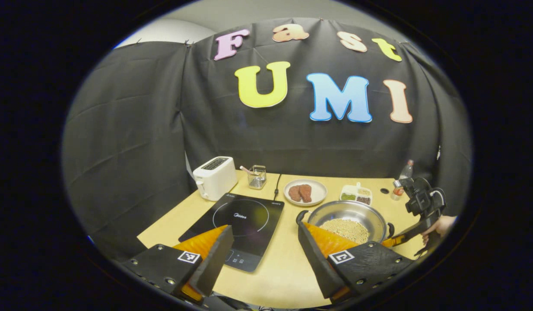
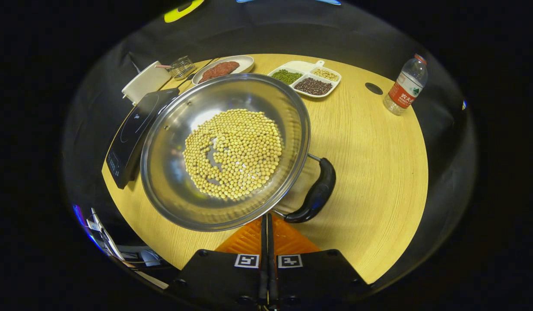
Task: First push the handle of the pot to place it horizontally, then grasp the pot with both hands and set it on the induction cooktop.
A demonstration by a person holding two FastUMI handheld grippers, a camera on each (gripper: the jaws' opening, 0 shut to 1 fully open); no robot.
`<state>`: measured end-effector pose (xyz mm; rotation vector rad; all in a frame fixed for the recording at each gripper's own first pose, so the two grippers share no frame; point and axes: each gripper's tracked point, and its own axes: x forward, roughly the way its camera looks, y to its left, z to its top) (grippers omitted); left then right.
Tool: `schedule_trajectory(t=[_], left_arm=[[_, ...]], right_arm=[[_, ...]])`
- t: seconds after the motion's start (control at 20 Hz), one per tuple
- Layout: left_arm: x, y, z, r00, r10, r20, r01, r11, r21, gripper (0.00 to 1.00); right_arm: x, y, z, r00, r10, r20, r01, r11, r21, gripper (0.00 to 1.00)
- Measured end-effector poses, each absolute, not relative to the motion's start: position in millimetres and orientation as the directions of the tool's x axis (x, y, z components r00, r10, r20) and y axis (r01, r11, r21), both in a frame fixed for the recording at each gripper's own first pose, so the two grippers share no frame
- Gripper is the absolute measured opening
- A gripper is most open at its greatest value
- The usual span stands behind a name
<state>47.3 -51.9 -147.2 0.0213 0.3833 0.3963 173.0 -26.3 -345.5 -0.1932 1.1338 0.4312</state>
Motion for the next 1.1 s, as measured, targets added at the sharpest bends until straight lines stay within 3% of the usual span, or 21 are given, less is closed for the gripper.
schedule_trajectory(t=[0.55,0.85,0.9,1.1], left_arm=[[55,-82,-177,0.828,0.375,-0.417,-0.376,0.923,0.082,0.89],[78,-92,-179,0.861,0.282,-0.422,-0.286,0.957,0.057,0.92],[85,-90,-180,0.866,0.257,-0.428,-0.261,0.964,0.052,0.92],[121,-84,-189,0.882,0.121,-0.456,-0.14,0.99,-0.009,0.92]], right_arm=[[202,-41,-333,0.423,0.281,-0.861,-0.336,0.932,0.139,0.02],[198,-61,-306,0.509,0.27,-0.817,-0.289,0.948,0.133,0.0],[196,-64,-297,0.526,0.273,-0.806,-0.267,0.952,0.149,0.09],[193,-68,-267,0.621,0.267,-0.737,-0.202,0.963,0.179,0.96]])
